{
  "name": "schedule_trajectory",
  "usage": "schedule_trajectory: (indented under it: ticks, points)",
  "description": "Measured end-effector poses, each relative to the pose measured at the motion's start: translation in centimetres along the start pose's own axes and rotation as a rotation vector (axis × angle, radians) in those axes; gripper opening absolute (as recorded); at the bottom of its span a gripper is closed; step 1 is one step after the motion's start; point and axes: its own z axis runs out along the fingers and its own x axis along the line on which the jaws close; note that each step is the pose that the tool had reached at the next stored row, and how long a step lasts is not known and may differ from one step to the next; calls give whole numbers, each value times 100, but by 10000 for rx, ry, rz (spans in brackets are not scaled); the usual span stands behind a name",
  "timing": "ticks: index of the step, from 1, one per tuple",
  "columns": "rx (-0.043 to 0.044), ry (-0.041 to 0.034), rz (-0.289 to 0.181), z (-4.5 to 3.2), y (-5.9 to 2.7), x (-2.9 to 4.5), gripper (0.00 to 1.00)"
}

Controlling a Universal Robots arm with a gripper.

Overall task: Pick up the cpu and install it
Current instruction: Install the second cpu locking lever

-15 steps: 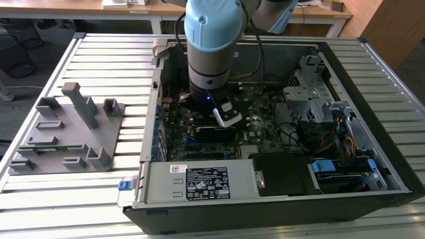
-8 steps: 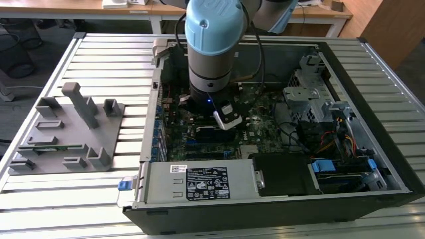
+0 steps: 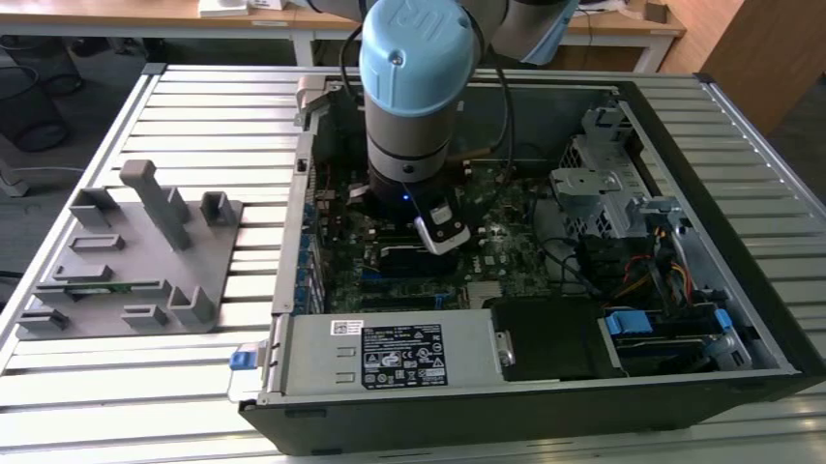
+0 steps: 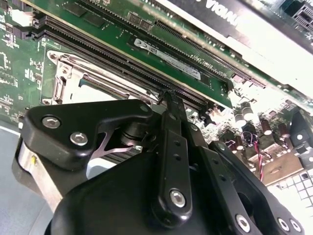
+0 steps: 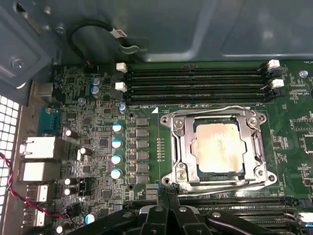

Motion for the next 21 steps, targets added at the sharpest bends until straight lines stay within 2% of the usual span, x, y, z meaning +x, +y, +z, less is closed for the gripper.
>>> schedule_trajectory:
  ticks: [10, 21]
  points:
    - [-66, 4, 0, 25, 12, 1, 11]
    - [-87, 6, 1, 49, 31, 2, 11]
